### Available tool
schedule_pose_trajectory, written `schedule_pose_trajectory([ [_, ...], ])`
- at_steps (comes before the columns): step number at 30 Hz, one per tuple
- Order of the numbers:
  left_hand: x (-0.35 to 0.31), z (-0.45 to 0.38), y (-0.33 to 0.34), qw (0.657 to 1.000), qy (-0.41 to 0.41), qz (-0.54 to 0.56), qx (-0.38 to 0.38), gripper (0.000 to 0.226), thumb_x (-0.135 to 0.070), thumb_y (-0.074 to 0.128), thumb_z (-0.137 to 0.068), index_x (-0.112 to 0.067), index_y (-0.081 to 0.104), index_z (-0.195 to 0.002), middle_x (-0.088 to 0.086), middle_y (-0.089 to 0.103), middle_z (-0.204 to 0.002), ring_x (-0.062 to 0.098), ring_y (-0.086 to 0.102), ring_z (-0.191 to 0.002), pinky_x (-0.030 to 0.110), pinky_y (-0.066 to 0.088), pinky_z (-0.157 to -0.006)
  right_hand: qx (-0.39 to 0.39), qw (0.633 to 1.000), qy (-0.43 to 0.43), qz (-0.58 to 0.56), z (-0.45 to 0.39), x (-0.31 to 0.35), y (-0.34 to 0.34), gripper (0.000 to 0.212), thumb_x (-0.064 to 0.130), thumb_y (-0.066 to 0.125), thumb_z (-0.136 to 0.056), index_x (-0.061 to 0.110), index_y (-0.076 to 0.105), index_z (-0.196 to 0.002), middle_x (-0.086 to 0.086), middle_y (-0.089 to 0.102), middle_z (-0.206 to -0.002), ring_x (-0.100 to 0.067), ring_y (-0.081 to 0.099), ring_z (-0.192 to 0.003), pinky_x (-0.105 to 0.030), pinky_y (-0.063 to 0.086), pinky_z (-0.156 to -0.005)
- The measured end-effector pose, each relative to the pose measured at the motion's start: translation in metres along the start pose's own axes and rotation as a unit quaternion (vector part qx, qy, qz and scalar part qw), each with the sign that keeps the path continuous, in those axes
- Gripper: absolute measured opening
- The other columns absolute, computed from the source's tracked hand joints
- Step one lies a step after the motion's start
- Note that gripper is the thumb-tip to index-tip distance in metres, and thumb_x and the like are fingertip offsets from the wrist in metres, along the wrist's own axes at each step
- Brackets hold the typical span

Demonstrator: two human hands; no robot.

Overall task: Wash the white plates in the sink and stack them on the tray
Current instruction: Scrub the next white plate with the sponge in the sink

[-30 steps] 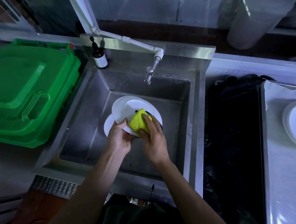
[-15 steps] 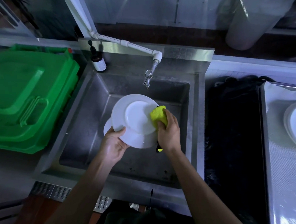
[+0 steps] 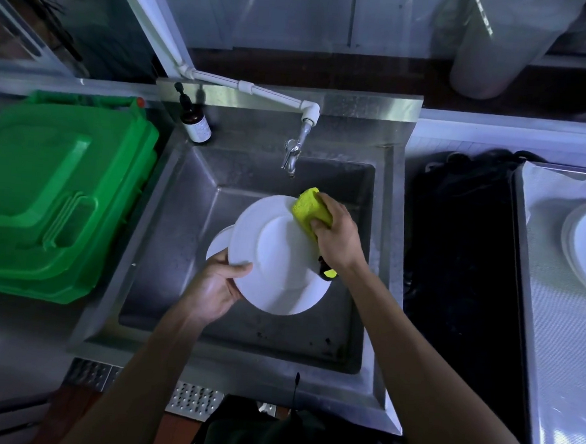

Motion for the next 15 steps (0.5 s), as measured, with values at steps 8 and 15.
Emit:
schedule_pose_trajectory([
  [8,0.000,0.003,0.008,0.998,-0.022,-0.060,0.011,0.039,-0.001,0.068,-0.072,-0.014,0.078,-0.107,0.016,0.074,-0.114,0.033,0.072,-0.101,0.040,0.060,-0.071,0.038,0.994,-0.092,0.038,0.006,0.015,0.011,0.063,0.008,0.062,-0.089,0.017,0.043,-0.148,-0.005,0.043,-0.149,-0.023,0.042,-0.136,-0.034,0.035,-0.111],
  [15,-0.006,-0.001,0.010,0.995,-0.026,-0.099,0.010,0.051,-0.003,0.070,-0.070,-0.006,0.068,-0.121,0.019,0.070,-0.119,0.035,0.069,-0.106,0.043,0.057,-0.082,0.025,0.986,-0.150,0.070,0.024,0.032,0.030,0.065,0.008,0.061,-0.087,0.021,0.042,-0.148,0.000,0.041,-0.151,-0.028,0.044,-0.132,-0.045,0.040,-0.107],
])
Point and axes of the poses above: each hand's wrist, its own z-axis away from the middle knuckle, its own y-axis out of the palm, x = y × z, the point moved 3 cm from there along -z, towards the middle knuckle
